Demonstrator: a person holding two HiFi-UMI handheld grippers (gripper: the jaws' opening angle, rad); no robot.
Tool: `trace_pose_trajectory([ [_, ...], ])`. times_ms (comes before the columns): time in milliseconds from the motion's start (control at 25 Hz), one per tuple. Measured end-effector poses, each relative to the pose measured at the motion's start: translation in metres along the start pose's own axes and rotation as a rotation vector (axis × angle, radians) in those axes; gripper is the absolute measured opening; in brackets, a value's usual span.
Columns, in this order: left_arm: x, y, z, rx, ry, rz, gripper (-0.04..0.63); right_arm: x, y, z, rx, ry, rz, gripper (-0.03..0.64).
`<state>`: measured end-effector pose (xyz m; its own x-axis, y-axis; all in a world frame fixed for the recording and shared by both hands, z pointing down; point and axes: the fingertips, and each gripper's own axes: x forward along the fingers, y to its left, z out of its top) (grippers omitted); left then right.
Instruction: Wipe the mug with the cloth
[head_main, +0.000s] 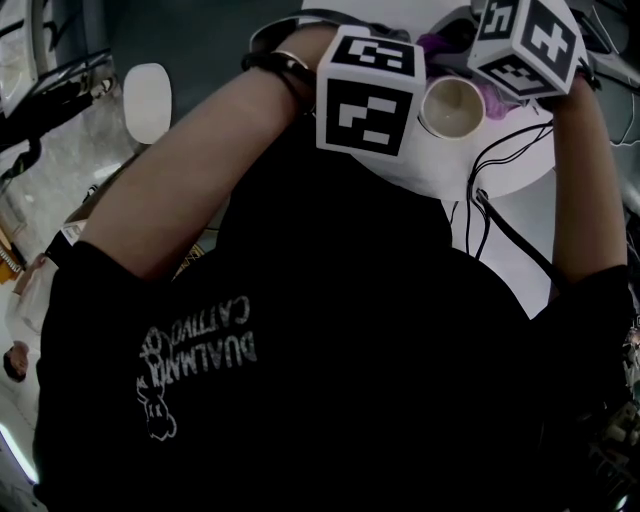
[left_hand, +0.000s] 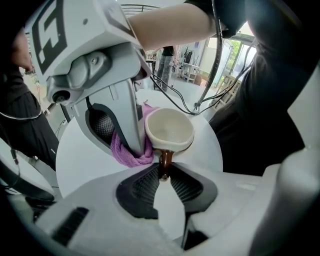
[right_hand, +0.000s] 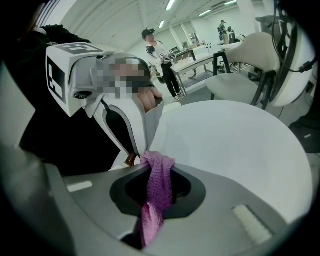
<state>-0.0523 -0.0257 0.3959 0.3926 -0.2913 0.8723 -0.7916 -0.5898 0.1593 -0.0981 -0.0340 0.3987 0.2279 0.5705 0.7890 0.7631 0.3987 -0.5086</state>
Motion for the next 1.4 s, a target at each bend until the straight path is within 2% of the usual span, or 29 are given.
trace_pose_trajectory([
  [360, 0.001, 0.000, 0.002, 0.018, 0.006, -0.003, 0.074, 0.012, -0.010, -0.007, 0.004, 0.039, -0.054, 0.023],
  [520, 0.004, 0.003, 0.004, 0.025, 0.018, 0.001, 0.074, 0.013, -0.018, -0.014, 0.071, 0.016, -0.091, 0.026],
  [680, 0.004, 0.007, 0.005, 0.020, 0.022, 0.004, 0.075, 0.009, -0.024, -0.017, 0.170, -0.056, -0.091, 0.032],
  [880, 0.005, 0.004, 0.006, 0.017, 0.033, 0.020, 0.077, 0.004, -0.024, -0.021, 0.288, -0.203, -0.065, 0.034],
  [1040, 0.012, 0.006, 0.012, 0.016, 0.045, 0.026, 0.077, -0.002, -0.028, -0.028, 0.306, -0.304, -0.063, 0.034],
  [1400, 0.026, 0.008, 0.009, 0.010, 0.071, 0.031, 0.077, -0.003, -0.036, -0.047, 0.373, -0.398, -0.094, 0.034],
])
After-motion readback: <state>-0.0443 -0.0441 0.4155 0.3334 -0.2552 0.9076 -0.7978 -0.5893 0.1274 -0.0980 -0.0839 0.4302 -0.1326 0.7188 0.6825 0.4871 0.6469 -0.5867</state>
